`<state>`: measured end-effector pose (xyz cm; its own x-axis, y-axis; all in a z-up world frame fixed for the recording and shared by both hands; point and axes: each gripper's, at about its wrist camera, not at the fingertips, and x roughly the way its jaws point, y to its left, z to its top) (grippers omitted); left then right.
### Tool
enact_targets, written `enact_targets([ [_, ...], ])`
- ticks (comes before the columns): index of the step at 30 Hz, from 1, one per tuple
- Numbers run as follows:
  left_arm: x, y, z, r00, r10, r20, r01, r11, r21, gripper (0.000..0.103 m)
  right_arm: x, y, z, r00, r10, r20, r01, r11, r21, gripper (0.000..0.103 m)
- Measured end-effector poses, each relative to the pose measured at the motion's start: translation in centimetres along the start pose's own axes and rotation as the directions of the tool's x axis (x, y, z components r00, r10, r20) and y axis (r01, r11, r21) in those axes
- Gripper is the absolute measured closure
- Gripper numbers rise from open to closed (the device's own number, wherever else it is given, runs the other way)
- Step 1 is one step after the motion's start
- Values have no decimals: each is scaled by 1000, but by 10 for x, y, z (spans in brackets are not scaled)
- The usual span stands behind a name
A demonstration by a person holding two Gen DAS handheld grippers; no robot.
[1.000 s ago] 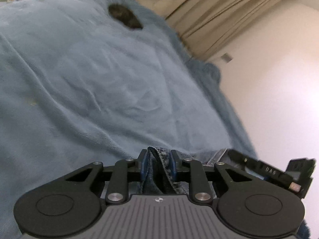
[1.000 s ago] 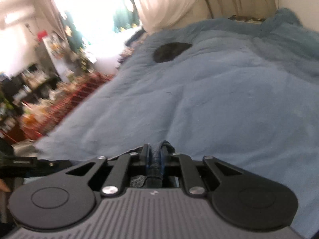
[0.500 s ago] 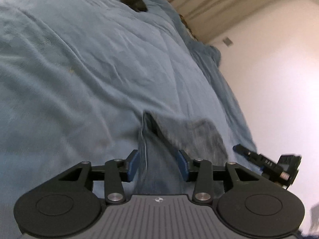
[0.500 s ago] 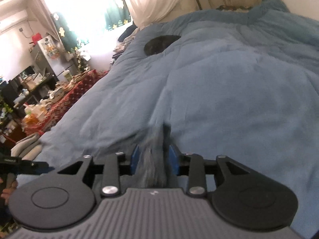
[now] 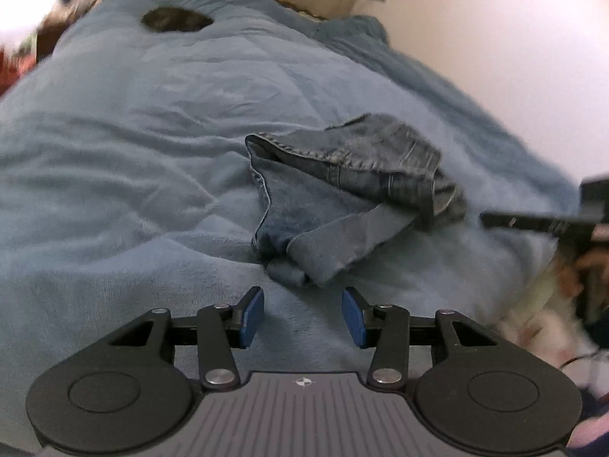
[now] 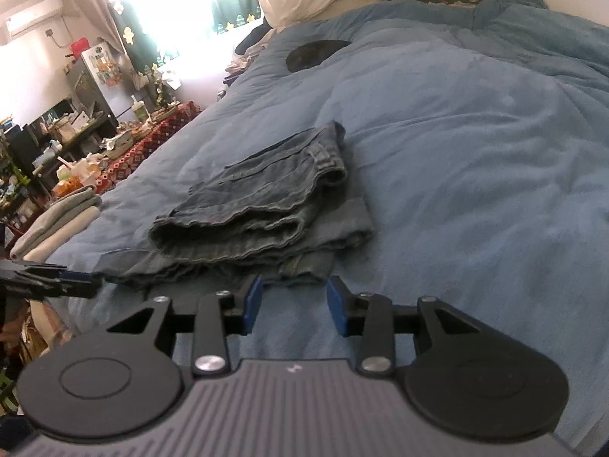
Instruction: Fold clothes
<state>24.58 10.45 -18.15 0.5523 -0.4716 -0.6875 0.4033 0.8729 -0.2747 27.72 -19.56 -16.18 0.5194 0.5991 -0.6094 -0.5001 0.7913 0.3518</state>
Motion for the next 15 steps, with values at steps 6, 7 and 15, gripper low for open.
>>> enact_targets([
  [6, 24, -3, 5, 999, 10, 49, -6, 997, -81, 56, -1, -2, -3, 1000, 12, 21, -13, 999, 45, 57],
  [7, 26, -4, 7, 998, 28, 64, -23, 997, -76, 56, -5, -3, -4, 1000, 12, 26, -13, 999, 48, 56],
  [15, -3, 8, 30, 979, 88, 182, -54, 981, -185, 91, -21, -10, -6, 998, 21, 59, -26, 997, 77, 51],
])
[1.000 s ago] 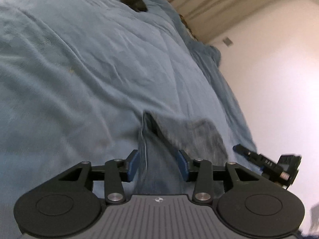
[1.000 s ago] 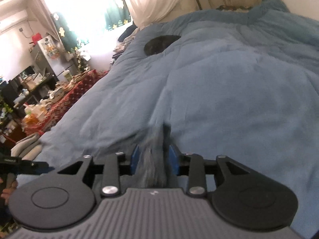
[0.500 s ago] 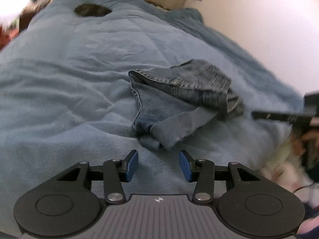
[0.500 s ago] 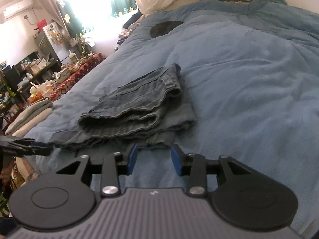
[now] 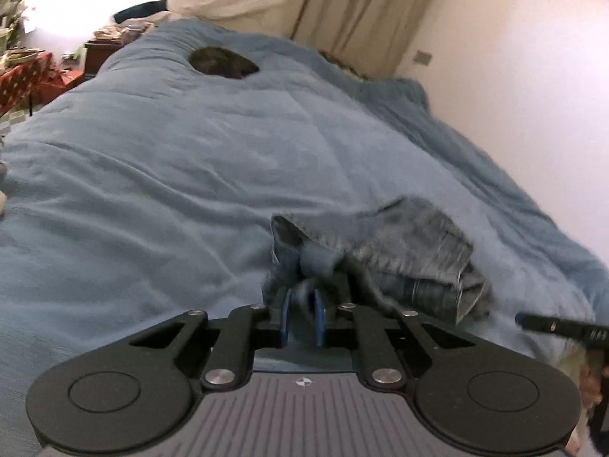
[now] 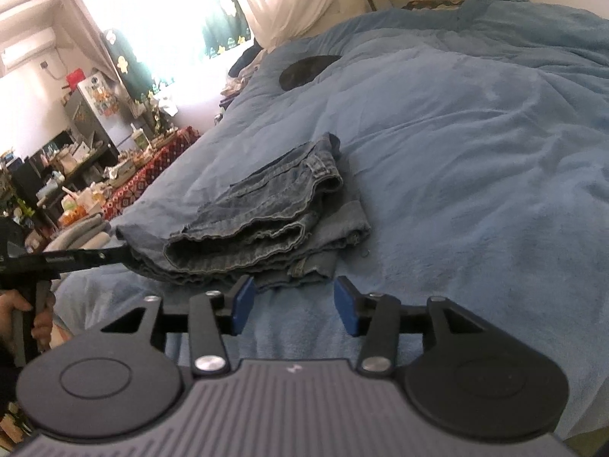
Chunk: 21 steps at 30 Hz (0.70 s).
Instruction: Fold clothes
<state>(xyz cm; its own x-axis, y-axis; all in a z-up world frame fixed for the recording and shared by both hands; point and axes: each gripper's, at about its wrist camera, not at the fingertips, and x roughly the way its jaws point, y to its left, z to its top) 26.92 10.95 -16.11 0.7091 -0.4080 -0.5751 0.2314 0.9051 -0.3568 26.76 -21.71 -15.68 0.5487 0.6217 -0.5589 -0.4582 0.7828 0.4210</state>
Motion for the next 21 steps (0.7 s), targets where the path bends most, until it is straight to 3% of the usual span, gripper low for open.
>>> enact_targets([
  [6, 3, -2, -22, 995, 27, -101, -22, 999, 47, 90, 8, 0, -4, 999, -32, -23, 31, 999, -42, 51],
  [8, -2, -3, -29, 996, 21, -88, -18, 999, 32, 89, 12, 5, -6, 997, -73, -24, 70, 992, -105, 54],
  [10, -9, -5, -33, 998, 13, -64, -11, 1000, 21, 79, 17, 10, -8, 994, -106, -19, 101, 979, -175, 60],
  [12, -17, -17, -33, 999, 24, -22, -23, 997, 76, 52, 23, 14, -8, 993, -121, -10, 115, 969, -220, 61],
  [14, -15, -24, -30, 1000, 17, -15, -16, 995, 101, 43, 28, 9, -1, 993, -119, 1, 117, 975, -191, 61],
  [19, 7, -20, -16, 997, -50, -57, 49, 999, -22, 43, 38, -1, 17, 989, -144, 33, 147, 978, -147, 59],
  [20, 14, -16, -14, 996, -58, -68, 53, 996, -68, 46, 39, -2, 19, 989, -144, 29, 147, 978, -149, 59],
  [21, 20, -11, -13, 995, -63, -77, 54, 992, -112, 56, 39, -3, 19, 990, -137, 23, 139, 979, -152, 59],
])
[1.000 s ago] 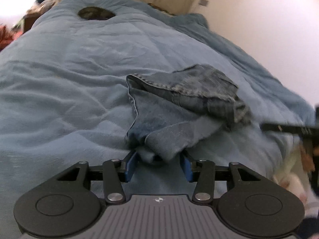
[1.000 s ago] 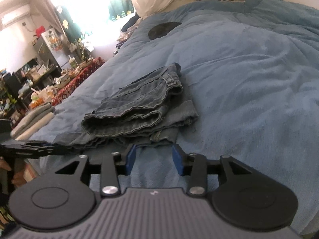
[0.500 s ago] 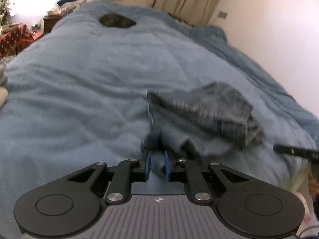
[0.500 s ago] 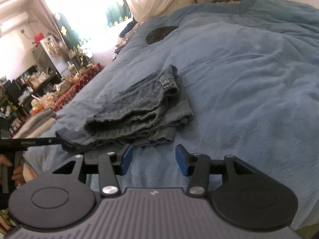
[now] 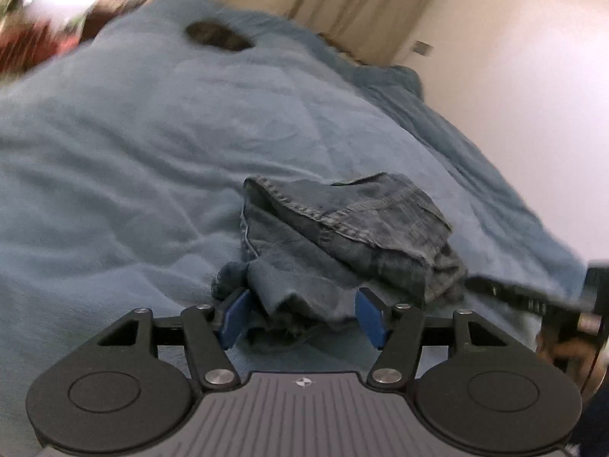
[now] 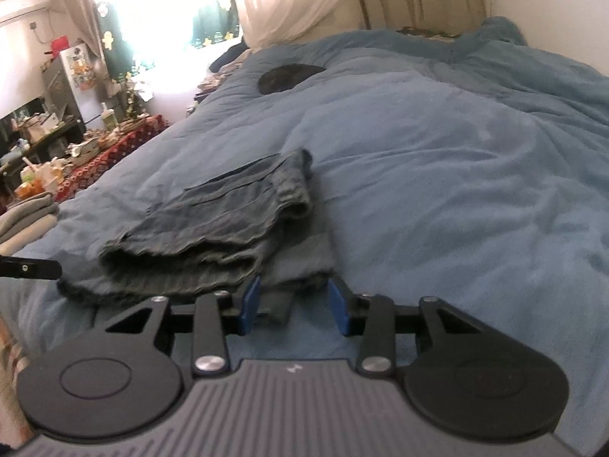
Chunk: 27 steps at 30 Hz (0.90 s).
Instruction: Fold clothes
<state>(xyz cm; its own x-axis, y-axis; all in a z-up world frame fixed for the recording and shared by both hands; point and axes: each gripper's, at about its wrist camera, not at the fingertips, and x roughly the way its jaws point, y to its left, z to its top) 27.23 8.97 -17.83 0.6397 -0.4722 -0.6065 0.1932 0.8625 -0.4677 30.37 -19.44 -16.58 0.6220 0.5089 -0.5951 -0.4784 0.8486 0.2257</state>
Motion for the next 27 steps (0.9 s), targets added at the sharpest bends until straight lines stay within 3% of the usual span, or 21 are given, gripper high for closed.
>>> enact_targets([
  [1, 6, 5, 2, 1000, -2, -9, 2, 999, -42, 68, 0, -1, 1, 1000, 8, -6, -8, 1000, -3, 59],
  [2, 10, 8, 3, 1000, 8, -13, -8, 998, -70, 94, 1, -1, 2, 1000, 15, -11, -15, 1000, -6, 59],
  [7, 6, 19, 7, 999, -24, 23, 27, 990, -141, 95, 10, 22, -13, 999, -17, -48, 9, 986, -166, 61],
  [9, 6, 18, 6, 1000, -20, 15, 22, 992, -128, 95, 15, 27, -17, 999, -29, -41, 20, 979, -201, 75],
  [12, 4, 16, 6, 1000, -13, 12, 15, 994, -109, 94, 13, 32, -19, 998, -61, 1, 60, 974, -221, 84],
  [14, 3, 18, 6, 1000, -18, 17, 20, 992, -121, 94, 7, 32, -18, 996, -85, 33, 90, 971, -223, 84],
  [19, 6, 19, 7, 1000, -20, 14, 22, 992, -122, 94, 7, 29, -23, 996, -89, -10, 84, 963, -255, 83],
  [27, 4, 22, 1, 1000, -28, 6, 29, 991, -133, 92, 13, 40, -27, 989, -147, 23, 147, 934, -327, 81],
])
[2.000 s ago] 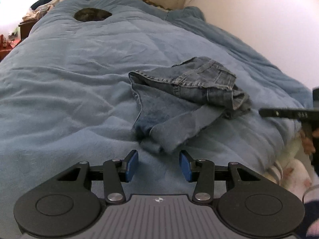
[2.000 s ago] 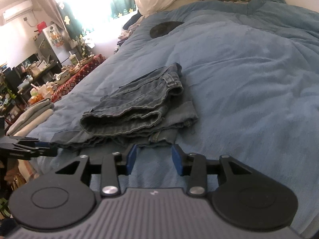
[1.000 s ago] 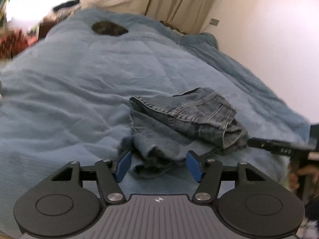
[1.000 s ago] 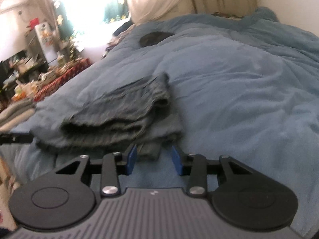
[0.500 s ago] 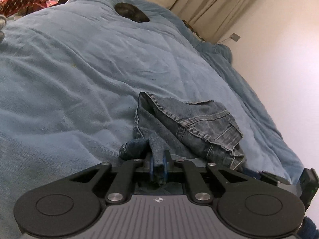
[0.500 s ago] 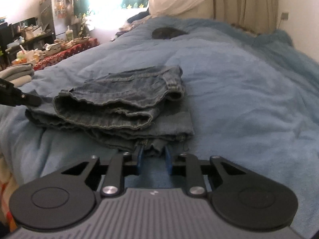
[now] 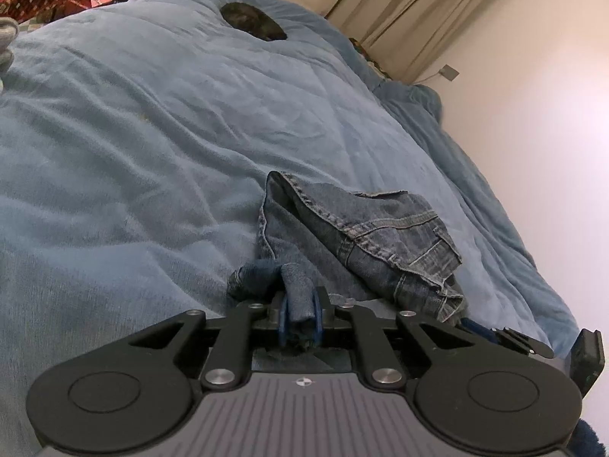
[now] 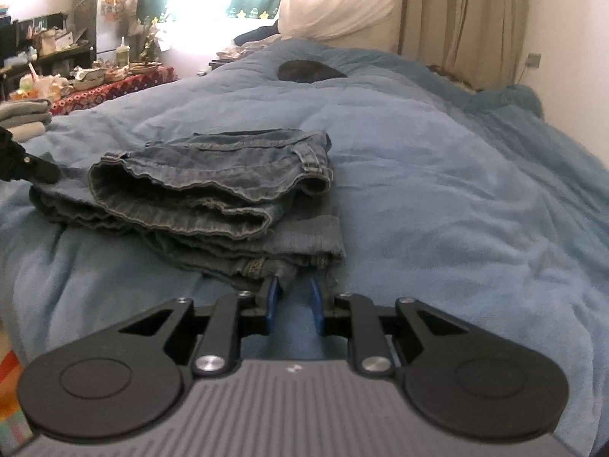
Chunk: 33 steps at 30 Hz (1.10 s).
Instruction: Fold clothes
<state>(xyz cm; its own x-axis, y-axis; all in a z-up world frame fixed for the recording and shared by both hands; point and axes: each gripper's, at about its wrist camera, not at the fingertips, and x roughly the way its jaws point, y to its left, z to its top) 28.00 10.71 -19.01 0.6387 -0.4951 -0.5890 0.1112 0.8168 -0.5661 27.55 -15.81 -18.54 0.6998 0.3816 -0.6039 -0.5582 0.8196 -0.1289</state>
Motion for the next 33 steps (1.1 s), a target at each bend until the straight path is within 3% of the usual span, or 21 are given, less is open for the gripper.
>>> enact_targets([
  [5, 0, -2, -3, 1000, 4, 1, -4, 1000, 14, 91, 4, 17, -1, 999, -33, -2, 33, 995, -90, 80],
  [8, 2, -4, -6, 1000, 16, -1, -16, 999, 28, 91, 3, 13, 7, 999, -25, 41, 23, 999, 47, 79],
  [10, 2, -4, -7, 1000, 17, 4, -17, 1000, 24, 89, 12, 8, 6, 998, -65, 6, 63, 987, 149, 71],
  [13, 3, -3, -11, 1000, 15, -5, -15, 1000, 14, 73, 18, -3, -2, 999, -46, 1, 44, 951, 305, 70],
  [15, 9, -5, -17, 1000, 26, -17, -26, 999, 29, 68, 20, -8, -3, 999, -38, 27, 26, 936, 350, 80],
  [16, 12, -7, -21, 999, 34, -21, -33, 999, 41, 67, 20, -11, -4, 999, -34, 40, 17, 928, 373, 95],
  [19, 22, -15, -31, 996, 82, -22, -78, 985, 153, 75, 16, -17, 3, 996, -64, 60, 43, 949, 311, 96],
  [25, 24, 2, -27, 999, 42, -34, -39, 994, 103, 82, 9, -24, 21, 994, -57, 90, 50, 996, 76, 91],
  [28, 24, 8, -25, 999, 23, -35, -21, 998, 61, 85, 30, -41, 9, 999, 4, 39, -8, 995, 104, 88],
  [33, -1, 3, -17, 998, -31, 48, 32, 999, -15, 95, 9, -40, 16, 995, 4, 104, -17, 992, 123, 89],
])
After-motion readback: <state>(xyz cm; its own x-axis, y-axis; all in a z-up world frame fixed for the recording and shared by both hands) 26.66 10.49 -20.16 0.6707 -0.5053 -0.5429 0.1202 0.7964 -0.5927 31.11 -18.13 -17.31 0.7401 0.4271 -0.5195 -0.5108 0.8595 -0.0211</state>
